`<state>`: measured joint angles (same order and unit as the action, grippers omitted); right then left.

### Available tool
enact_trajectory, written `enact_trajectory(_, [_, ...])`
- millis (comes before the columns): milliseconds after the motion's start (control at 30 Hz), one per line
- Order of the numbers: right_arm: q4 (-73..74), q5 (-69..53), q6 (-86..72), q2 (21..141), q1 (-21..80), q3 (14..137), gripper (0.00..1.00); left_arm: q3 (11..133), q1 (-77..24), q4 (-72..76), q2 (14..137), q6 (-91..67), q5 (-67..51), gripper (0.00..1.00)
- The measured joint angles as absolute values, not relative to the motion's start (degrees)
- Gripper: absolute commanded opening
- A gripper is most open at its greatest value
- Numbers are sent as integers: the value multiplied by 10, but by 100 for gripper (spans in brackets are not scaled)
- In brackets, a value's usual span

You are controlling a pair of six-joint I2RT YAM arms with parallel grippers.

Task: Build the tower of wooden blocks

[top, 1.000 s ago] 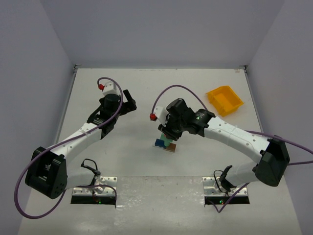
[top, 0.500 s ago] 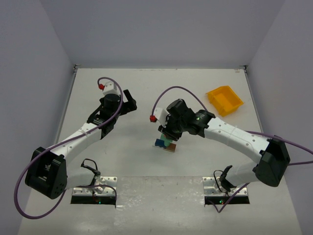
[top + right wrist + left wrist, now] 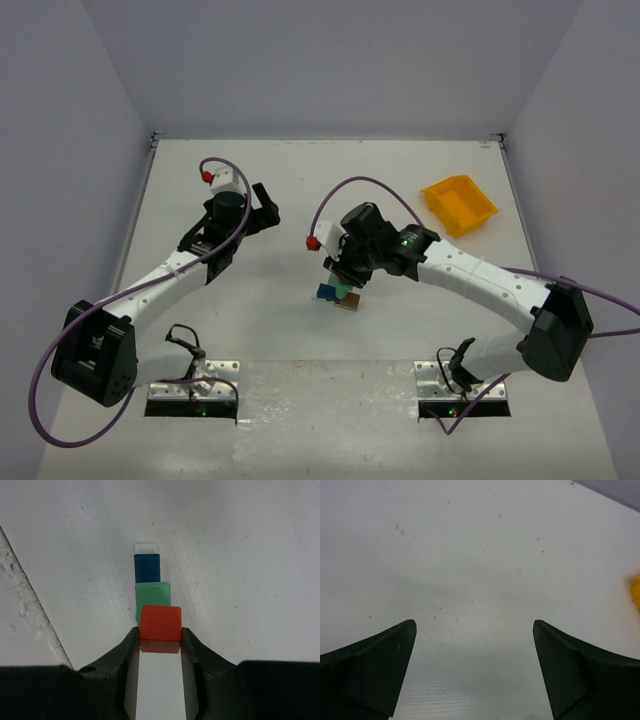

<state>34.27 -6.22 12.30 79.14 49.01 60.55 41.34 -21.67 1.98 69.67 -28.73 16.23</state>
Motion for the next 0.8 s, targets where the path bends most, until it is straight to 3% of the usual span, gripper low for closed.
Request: enact_trajectory(800, [343,-67,124,804,490,606,32,413,-217,20,696,-287,157,100])
